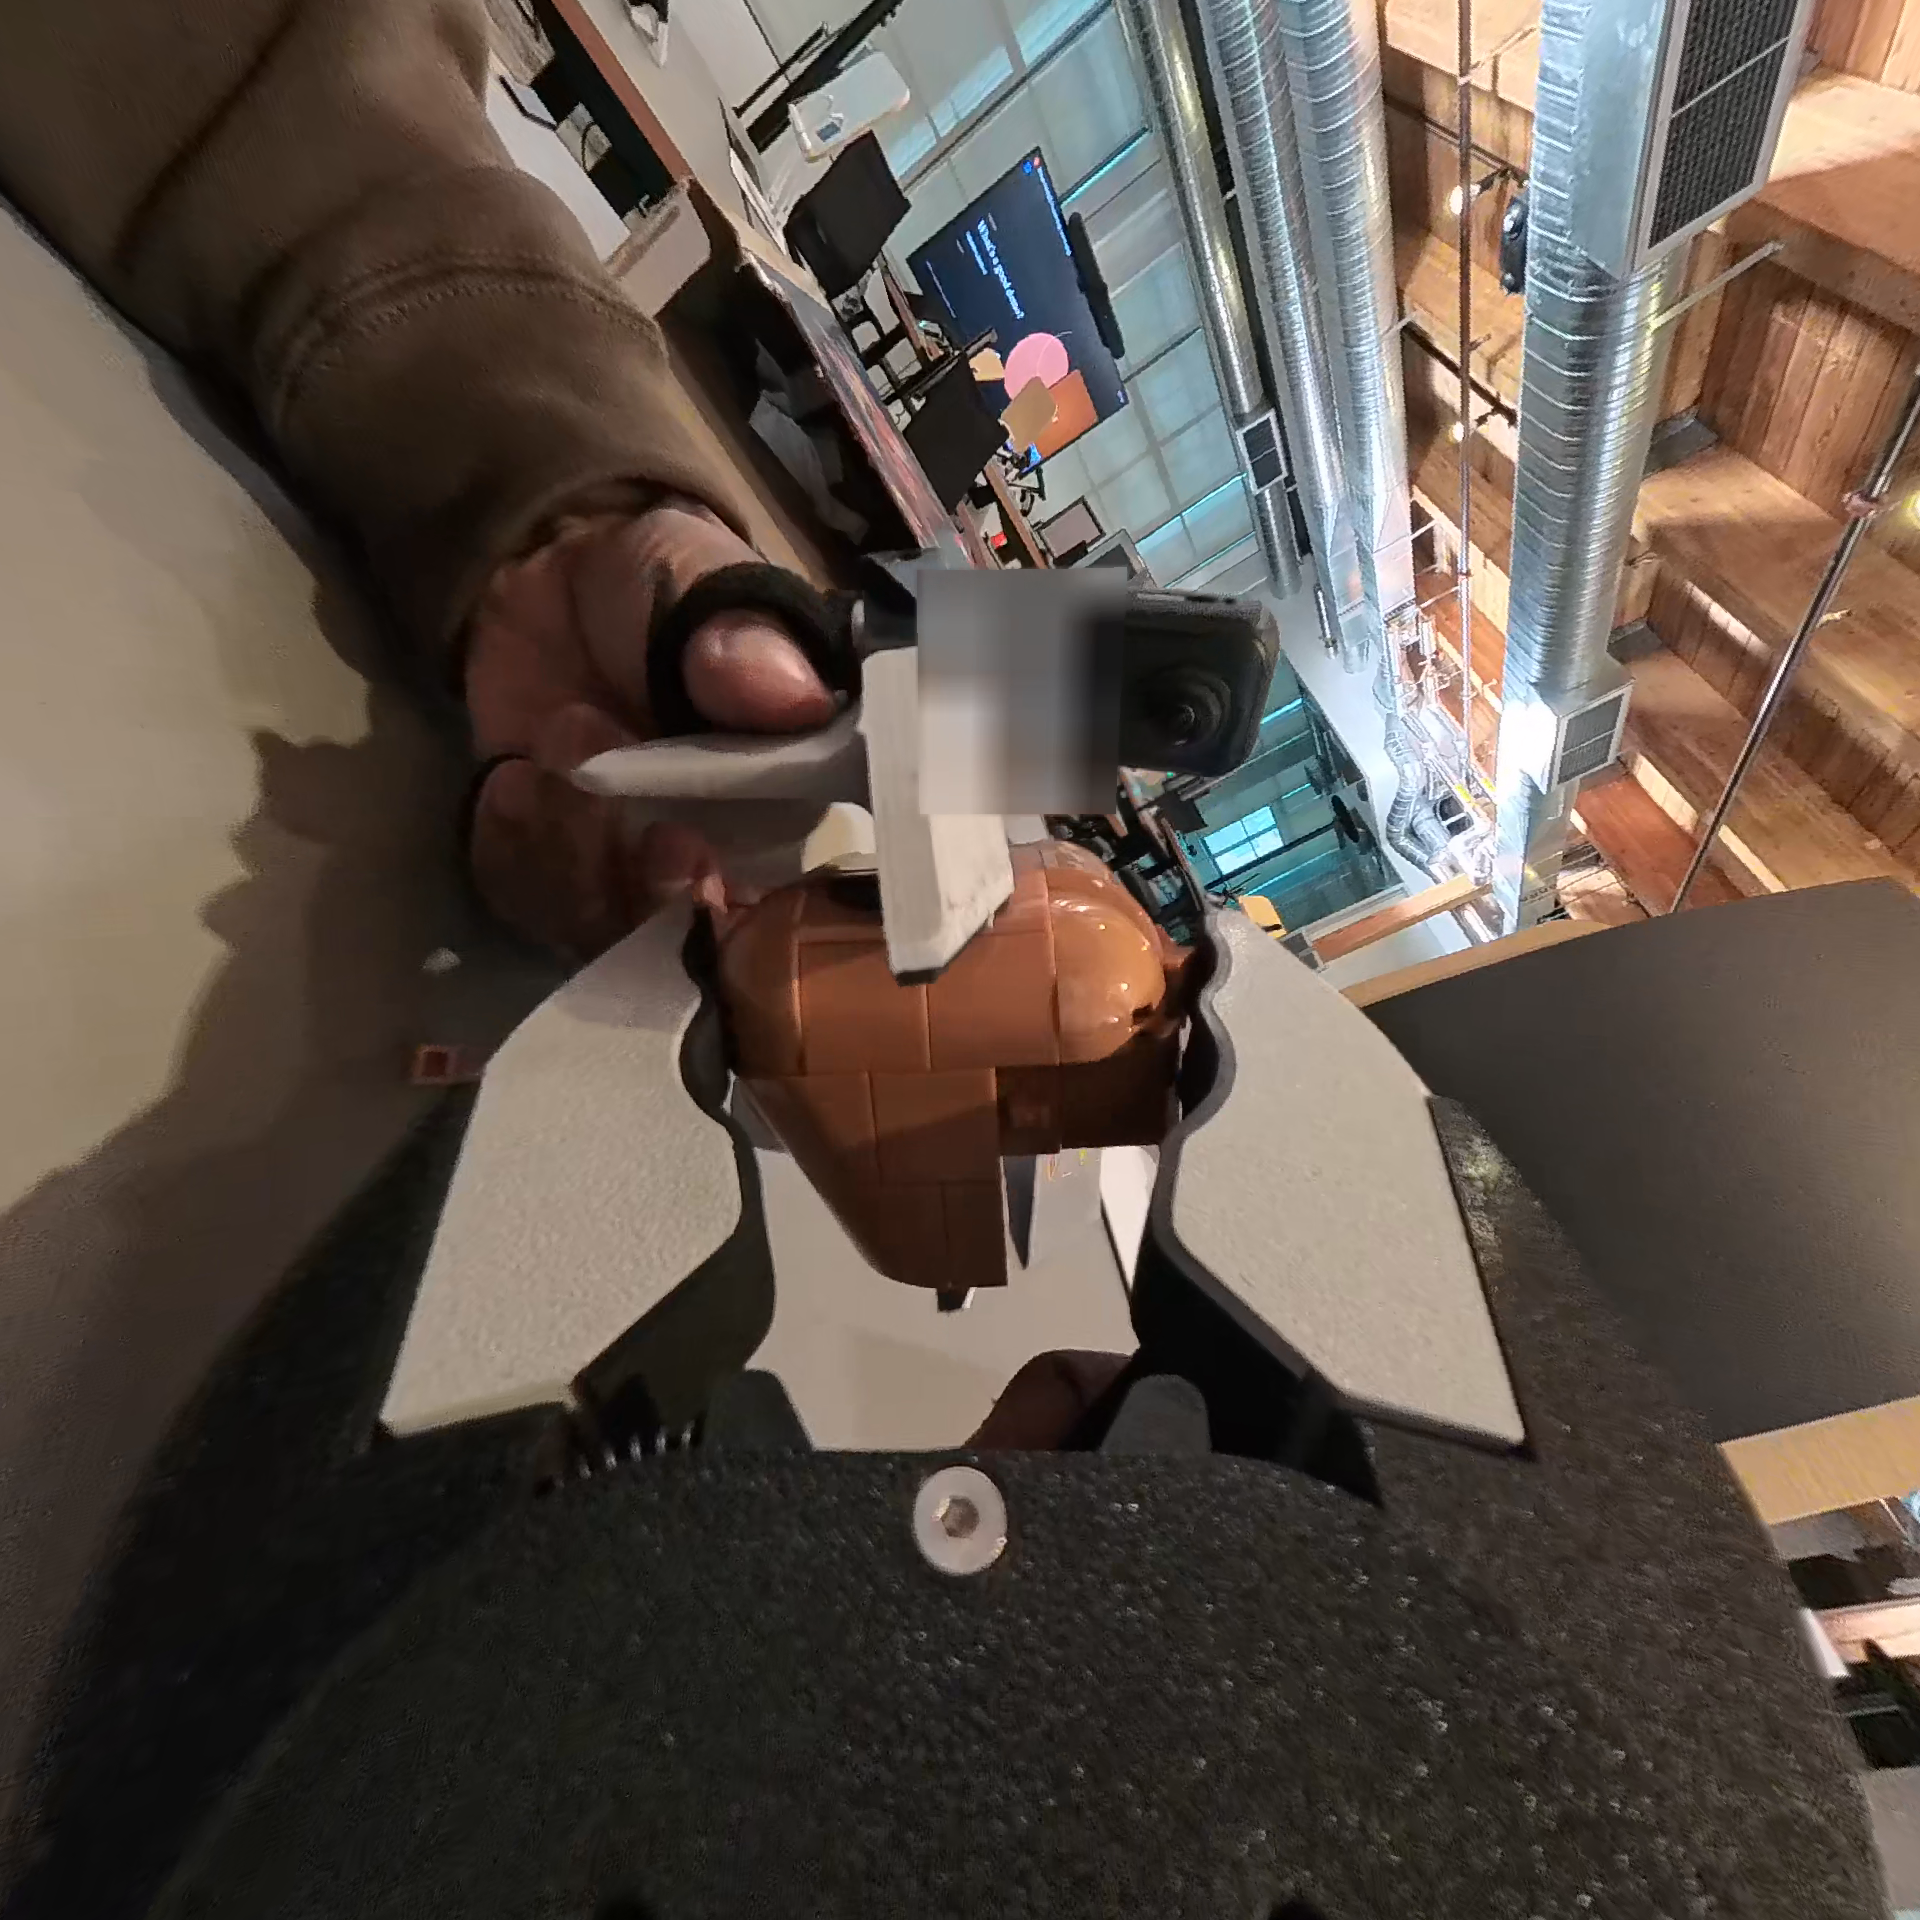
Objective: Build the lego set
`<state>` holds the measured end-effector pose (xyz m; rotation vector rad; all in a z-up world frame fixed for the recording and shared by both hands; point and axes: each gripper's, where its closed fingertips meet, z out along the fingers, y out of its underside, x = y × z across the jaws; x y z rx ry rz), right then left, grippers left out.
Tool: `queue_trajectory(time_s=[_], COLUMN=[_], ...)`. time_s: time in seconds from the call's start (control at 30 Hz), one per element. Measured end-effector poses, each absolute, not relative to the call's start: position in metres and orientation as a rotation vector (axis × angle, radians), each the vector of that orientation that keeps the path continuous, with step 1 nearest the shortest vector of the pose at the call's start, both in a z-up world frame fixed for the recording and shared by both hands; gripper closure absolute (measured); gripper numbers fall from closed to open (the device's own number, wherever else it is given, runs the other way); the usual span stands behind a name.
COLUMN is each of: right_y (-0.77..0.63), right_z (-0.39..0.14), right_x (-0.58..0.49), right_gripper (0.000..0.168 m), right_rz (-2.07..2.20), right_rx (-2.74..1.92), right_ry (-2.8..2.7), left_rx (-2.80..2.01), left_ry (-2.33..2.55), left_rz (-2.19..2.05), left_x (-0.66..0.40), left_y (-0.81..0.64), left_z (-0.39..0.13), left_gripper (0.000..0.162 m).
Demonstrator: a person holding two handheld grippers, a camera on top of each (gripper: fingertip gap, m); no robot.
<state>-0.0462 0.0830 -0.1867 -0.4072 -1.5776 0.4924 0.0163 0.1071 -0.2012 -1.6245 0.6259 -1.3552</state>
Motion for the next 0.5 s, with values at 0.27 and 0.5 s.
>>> queue_trajectory(time_s=[0.27, 0.5], right_y=[0.088, 0.101], right_z=[-0.179, -0.18], right_x=[-0.046, -0.044], right_gripper=[0.085, 0.087], right_rz=[0.496, 0.35], right_rx=[-0.449, -0.492], right_ry=[-1.511, -1.462], left_rx=[-1.539, -1.488], left_ry=[0.572, 0.543], left_rz=[-1.344, -1.072], left_x=[0.011, 0.001], left_y=[0.109, 0.12], left_z=[-0.191, -0.188], left_gripper=[0.068, 0.067])
